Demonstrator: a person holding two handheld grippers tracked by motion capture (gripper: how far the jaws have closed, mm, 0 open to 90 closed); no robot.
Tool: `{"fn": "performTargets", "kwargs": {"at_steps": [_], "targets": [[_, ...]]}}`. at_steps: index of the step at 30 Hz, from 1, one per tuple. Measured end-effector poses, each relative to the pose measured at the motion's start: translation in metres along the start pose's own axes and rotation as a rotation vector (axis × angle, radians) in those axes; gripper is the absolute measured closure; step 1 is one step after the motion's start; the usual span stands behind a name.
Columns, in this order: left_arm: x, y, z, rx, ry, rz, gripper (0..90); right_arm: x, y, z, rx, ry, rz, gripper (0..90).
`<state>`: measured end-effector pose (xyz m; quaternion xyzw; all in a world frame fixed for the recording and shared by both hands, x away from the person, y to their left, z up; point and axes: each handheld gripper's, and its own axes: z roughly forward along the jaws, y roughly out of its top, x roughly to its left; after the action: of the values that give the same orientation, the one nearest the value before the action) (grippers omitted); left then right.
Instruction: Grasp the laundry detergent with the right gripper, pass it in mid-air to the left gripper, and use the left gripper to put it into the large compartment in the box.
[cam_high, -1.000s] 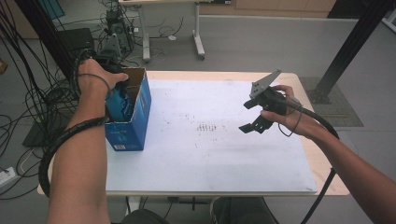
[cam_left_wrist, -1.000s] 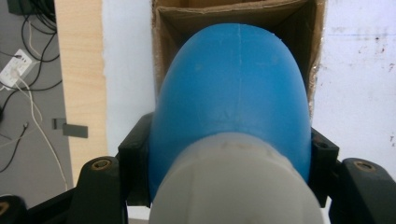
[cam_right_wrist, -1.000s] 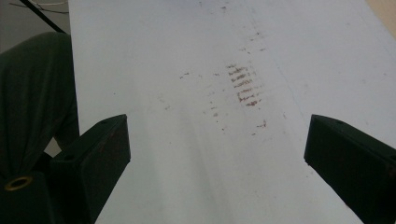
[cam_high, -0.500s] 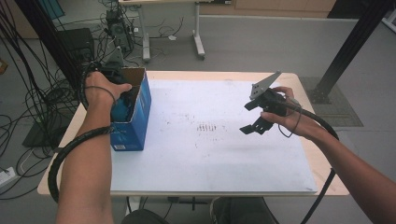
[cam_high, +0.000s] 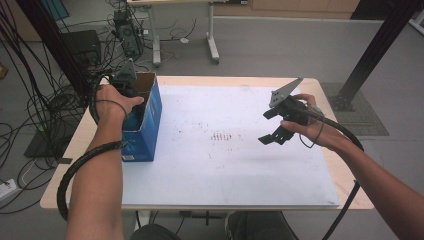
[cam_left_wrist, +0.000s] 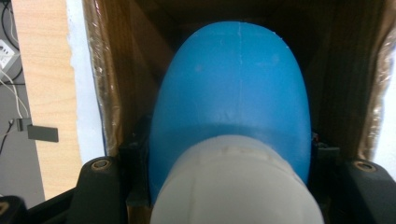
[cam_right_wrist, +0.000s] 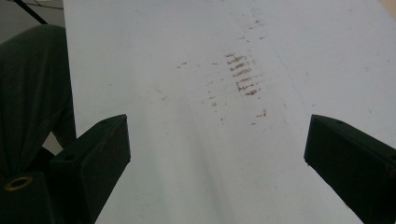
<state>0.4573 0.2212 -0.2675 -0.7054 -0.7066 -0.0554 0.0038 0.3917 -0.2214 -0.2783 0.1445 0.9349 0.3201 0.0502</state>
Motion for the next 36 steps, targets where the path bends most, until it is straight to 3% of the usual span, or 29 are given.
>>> {"fn": "performTargets", "kwargs": {"at_steps": [18,36], "targets": [[0.0012,-0.0016,0.0067,0.005,-0.006,-0.006,37.0,-0.0016,-0.0057,0.0005,0.000,-0.005,0.018,7.1],[0.0024,-0.0023,0.0071,0.001,-0.010,-0.007,36.9,-0.0018,-0.0016,-0.0001,0.013,-0.009,0.004,7.2]]}}
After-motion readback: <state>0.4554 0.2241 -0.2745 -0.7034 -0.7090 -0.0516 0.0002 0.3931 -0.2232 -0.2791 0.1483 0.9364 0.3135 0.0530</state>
